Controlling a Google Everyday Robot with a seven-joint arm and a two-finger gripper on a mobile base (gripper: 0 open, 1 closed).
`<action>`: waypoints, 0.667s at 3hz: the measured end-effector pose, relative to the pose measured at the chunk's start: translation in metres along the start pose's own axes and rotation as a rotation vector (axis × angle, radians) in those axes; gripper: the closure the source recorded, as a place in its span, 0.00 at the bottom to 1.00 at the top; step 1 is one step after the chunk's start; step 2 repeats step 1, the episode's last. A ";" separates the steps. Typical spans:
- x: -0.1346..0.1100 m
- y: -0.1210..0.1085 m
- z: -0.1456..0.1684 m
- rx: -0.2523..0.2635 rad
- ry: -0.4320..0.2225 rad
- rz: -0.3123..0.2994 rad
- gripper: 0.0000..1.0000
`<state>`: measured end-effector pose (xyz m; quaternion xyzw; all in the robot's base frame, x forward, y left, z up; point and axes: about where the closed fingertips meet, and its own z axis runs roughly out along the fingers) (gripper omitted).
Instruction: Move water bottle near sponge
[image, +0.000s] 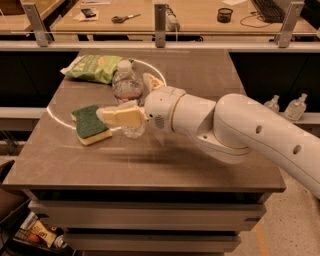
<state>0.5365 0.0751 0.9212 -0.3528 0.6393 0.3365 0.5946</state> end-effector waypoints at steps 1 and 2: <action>0.000 0.000 0.000 0.000 0.000 0.000 0.00; 0.000 0.000 0.000 0.000 0.000 0.000 0.00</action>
Offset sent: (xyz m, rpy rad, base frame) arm 0.0000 0.0000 0.0000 0.0000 0.0000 0.0000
